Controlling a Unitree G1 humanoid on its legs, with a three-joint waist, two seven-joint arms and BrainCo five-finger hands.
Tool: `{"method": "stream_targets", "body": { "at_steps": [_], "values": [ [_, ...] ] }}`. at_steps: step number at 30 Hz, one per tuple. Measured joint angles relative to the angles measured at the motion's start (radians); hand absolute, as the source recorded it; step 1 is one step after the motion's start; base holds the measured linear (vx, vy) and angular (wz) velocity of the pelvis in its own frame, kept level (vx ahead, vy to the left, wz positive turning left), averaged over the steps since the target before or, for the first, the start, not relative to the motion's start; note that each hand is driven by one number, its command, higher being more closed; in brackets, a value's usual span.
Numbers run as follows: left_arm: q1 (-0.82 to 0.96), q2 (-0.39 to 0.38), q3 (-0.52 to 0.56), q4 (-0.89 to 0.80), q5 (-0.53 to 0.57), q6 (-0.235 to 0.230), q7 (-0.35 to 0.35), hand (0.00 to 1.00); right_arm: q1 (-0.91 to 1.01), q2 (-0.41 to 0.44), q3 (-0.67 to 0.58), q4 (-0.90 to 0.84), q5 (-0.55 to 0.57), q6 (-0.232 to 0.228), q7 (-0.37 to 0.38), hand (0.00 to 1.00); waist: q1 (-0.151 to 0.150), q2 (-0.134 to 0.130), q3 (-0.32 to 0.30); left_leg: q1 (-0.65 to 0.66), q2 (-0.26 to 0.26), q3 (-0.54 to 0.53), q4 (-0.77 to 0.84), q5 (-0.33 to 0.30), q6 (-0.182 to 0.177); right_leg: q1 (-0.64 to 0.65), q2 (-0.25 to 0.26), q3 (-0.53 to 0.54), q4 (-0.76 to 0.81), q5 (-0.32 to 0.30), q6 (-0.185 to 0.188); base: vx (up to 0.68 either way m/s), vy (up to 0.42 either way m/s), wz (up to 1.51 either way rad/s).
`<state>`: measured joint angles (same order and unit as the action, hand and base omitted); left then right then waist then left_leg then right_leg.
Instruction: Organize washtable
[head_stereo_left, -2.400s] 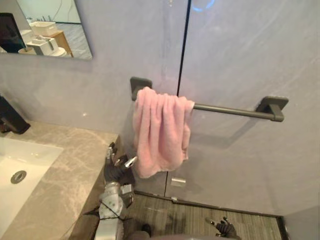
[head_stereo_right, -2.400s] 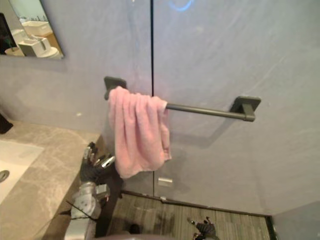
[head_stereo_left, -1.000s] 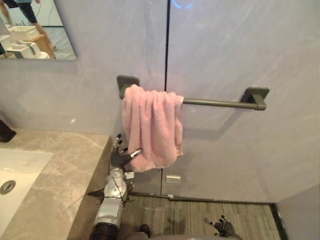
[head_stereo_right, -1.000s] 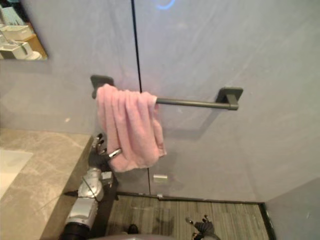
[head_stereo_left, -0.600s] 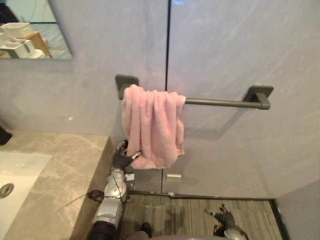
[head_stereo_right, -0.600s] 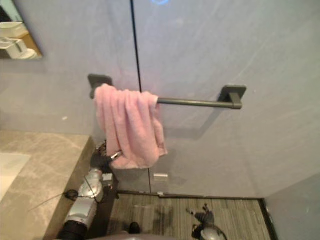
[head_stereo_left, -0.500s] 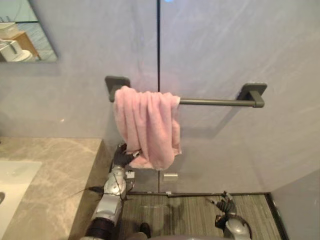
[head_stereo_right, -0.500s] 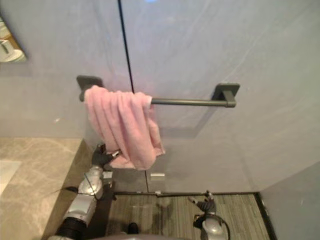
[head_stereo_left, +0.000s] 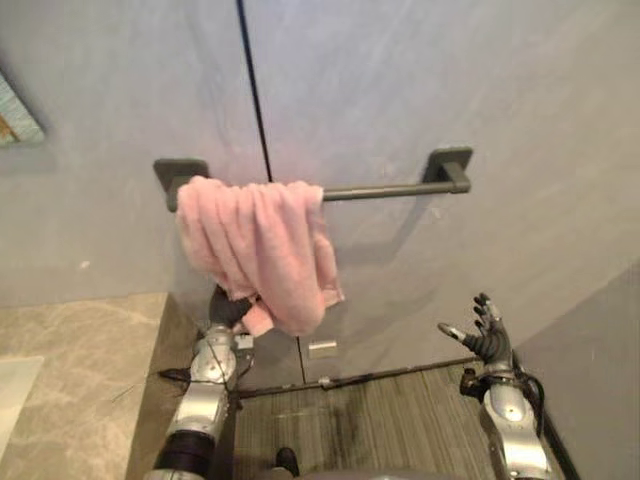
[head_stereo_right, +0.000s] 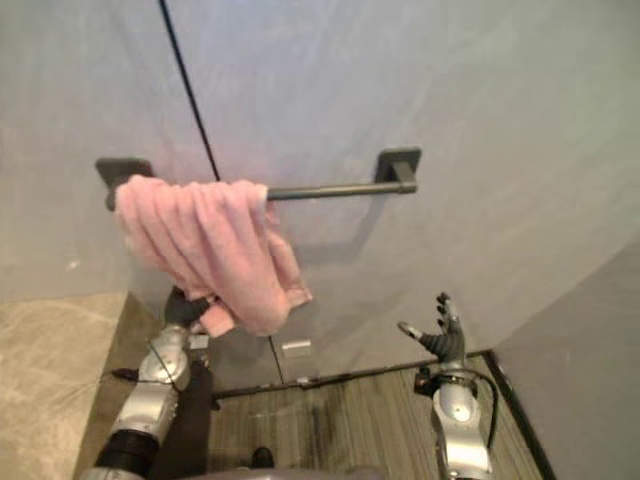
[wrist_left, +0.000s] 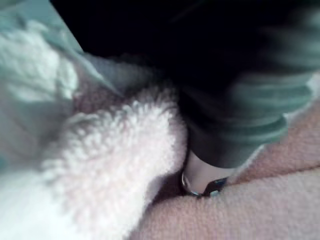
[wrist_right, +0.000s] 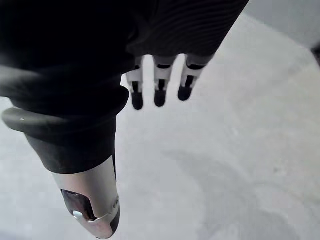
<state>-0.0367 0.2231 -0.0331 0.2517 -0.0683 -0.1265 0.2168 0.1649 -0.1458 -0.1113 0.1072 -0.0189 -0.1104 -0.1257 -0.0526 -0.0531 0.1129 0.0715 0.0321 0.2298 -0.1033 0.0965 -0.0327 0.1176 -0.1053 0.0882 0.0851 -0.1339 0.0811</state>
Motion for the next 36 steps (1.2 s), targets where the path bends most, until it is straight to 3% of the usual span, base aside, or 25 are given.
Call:
{"method": "stream_targets", "body": {
  "at_steps": [5,13,24,36],
  "values": [
    [-0.003,0.005,-0.008,-0.017,-0.001,-0.009,-0.001,1.0,-0.015,-0.057,0.098,-0.022,0.019,-0.027,0.082,0.0,0.009,-0.003,-0.002,-0.006,-0.005,-0.013,0.0,0.013,0.011,-0.001,0.0,-0.006,-0.002,0.01,0.005,-0.02,-0.011,0.03],
    [-0.021,0.021,-0.069,-0.018,-0.003,-0.01,-0.021,1.0,-0.078,-0.076,0.213,-0.022,0.019,-0.036,0.131,0.0,0.01,-0.008,-0.005,-0.022,-0.015,-0.046,0.001,0.032,0.024,0.001,-0.003,-0.034,-0.004,0.014,0.005,0.0,-0.015,0.12],
    [-0.036,0.012,-0.131,-0.018,-0.012,-0.014,-0.021,1.0,-0.183,-0.079,0.363,0.046,0.021,-0.036,0.132,0.0,0.013,-0.008,-0.005,-0.042,-0.013,-0.084,0.0,0.052,0.029,-0.001,-0.002,-0.061,-0.003,0.016,-0.001,-0.05,-0.009,0.11],
    [-0.072,0.004,-0.162,-0.057,-0.04,-0.015,-0.021,1.0,-0.296,-0.065,0.436,0.136,0.008,-0.033,0.106,0.0,0.026,-0.012,-0.002,-0.078,-0.014,-0.098,0.0,0.063,0.03,-0.021,-0.002,-0.084,-0.018,0.03,-0.003,-0.02,-0.001,0.05]
  ]
}}
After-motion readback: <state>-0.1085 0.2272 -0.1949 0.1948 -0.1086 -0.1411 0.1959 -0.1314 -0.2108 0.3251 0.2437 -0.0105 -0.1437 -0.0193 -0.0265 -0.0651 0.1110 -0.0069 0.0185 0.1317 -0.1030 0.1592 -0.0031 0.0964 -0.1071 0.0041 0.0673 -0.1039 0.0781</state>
